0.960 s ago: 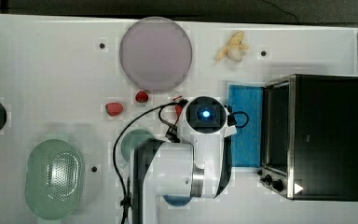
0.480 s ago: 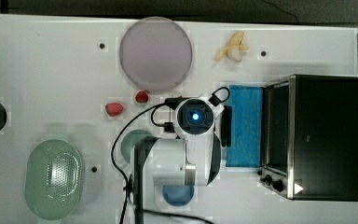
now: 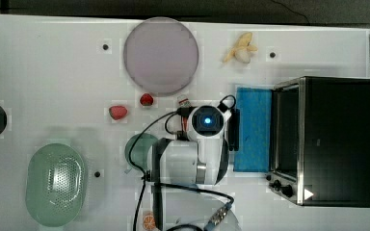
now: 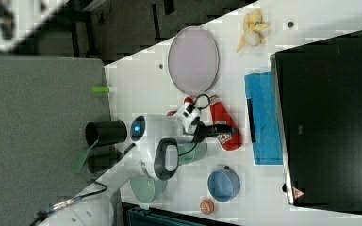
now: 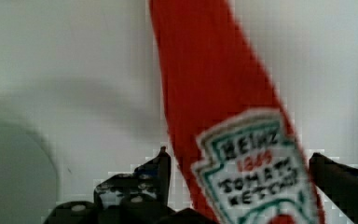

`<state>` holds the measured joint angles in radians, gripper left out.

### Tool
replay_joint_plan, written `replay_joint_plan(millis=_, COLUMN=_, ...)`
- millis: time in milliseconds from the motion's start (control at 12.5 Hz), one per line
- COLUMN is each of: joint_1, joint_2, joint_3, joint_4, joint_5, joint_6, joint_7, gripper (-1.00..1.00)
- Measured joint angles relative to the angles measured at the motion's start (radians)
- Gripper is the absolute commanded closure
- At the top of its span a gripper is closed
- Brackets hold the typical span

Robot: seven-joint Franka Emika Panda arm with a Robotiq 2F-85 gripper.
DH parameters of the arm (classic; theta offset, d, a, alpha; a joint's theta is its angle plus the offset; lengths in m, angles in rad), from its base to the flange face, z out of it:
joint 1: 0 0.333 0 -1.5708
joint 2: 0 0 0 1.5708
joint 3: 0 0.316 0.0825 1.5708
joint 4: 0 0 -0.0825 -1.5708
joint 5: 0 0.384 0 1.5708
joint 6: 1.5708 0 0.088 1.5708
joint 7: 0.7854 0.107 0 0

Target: Pick Ketchup from the table and place in oven.

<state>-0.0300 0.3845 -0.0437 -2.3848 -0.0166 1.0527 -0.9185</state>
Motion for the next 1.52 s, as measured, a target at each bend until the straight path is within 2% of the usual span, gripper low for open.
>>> replay_joint_plan(millis=80, joint_1=-0.001, joint_2=0.026, joint_3=0.005, joint_4=-0.002, joint_5=-0.005, joint_6=0.012, joint_7=0.000, gripper=-1.00)
replay_joint_plan(millis=160, joint_1=0.004, joint_2=0.045, joint_3=0.008, joint_4=0.000, joint_5=-0.011, joint_6=0.006, joint_7=-0.003, gripper=-0.92)
replay_joint_plan(millis=400, joint_1=0.011, joint_2=0.042, joint_3=0.031, joint_4=-0.012, joint_5=0.001, joint_6=0.010, joint_7=-0.012, gripper=-0.21)
replay_joint_plan(millis=640, joint_1=0.018, joint_2=0.034, joint_3=0.033, joint_4=0.025, joint_5=-0.002, joint_6=0.010, joint_7=-0.017, gripper=-0.20)
replay_joint_plan(millis=1040, joint_1=0.006, joint_2=-0.102, joint_3=0.031, joint_4=0.006, joint_5=-0.007, joint_6=-0.013, joint_7=-0.021, gripper=-0.20)
replay_joint_plan(millis=1360, joint_1=0.018, joint_2=-0.328, joint_3=0.009, joint_4=0.010, joint_5=0.000, joint_6=-0.261, joint_7=-0.008, gripper=-0.20)
replay_joint_plan(millis=1440, joint_1=0.017, joint_2=-0.387, joint_3=0.011, joint_4=0.020, joint_5=-0.024, joint_6=-0.330, joint_7=0.026, gripper=-0.20)
replay_joint_plan(millis=1520, joint_1=0.013, joint_2=-0.429, joint_3=0.025, joint_4=0.037, joint_5=-0.106, joint_6=-0.375, joint_7=0.079, gripper=-0.20)
